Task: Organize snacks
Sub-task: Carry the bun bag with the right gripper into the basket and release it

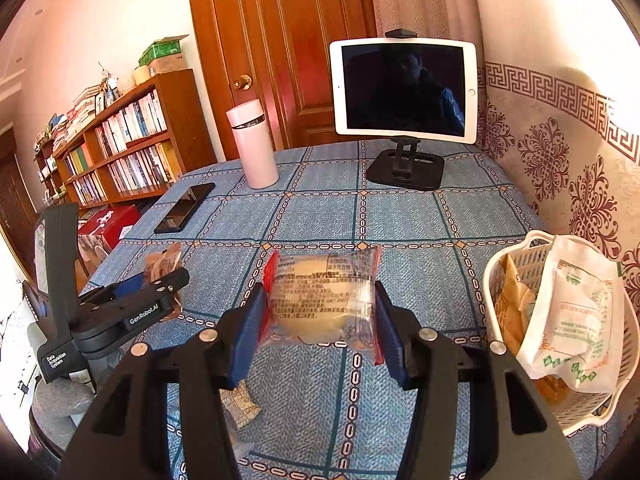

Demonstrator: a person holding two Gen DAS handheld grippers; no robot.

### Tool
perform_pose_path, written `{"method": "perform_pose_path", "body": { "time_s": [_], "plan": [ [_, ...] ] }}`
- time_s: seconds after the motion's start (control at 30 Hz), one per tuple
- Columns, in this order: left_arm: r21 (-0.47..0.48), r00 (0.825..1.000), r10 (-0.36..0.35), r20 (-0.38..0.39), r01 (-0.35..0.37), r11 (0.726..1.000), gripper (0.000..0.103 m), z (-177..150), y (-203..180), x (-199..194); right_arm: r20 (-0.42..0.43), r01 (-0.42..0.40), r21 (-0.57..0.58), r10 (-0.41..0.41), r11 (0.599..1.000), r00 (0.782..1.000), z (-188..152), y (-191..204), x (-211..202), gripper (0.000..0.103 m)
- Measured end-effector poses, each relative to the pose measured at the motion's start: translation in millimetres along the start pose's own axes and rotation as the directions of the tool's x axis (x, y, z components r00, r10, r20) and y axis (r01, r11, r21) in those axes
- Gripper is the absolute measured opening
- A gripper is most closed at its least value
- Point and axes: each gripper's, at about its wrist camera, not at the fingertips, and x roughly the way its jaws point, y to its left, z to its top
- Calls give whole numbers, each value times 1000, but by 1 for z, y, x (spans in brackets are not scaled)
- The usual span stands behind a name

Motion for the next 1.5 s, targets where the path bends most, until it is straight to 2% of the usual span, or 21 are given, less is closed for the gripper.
{"method": "perform_pose_path", "body": {
  "time_s": [0.33,0.6,0.8,1.1,1.33,1.5],
  "plan": [
    [8,1000,-11,7,11,1000,58,-1,-3,-4,34,35,35,-36,999,999,-1,-14,-24,53],
    [6,1000,-17,12,17,1000,58,-1,-3,-7,58,109,93,-114,990,992,-7,-45,-46,53],
    [5,1000,-19,12,19,1000,58,-1,-3,-8,65,198,162,-211,967,975,-16,-82,-66,53],
    [15,1000,-14,11,14,1000,58,-3,-6,-9,52,319,268,-344,909,937,-30,-142,-86,53],
    [13,1000,-15,5,15,1000,58,-5,-6,-11,41,368,278,-394,887,918,-31,-161,-82,53],
    [18,1000,-14,8,14,1000,58,-5,-7,-14,30,374,288,-399,882,917,-30,-173,-73,53]
  ]
}}
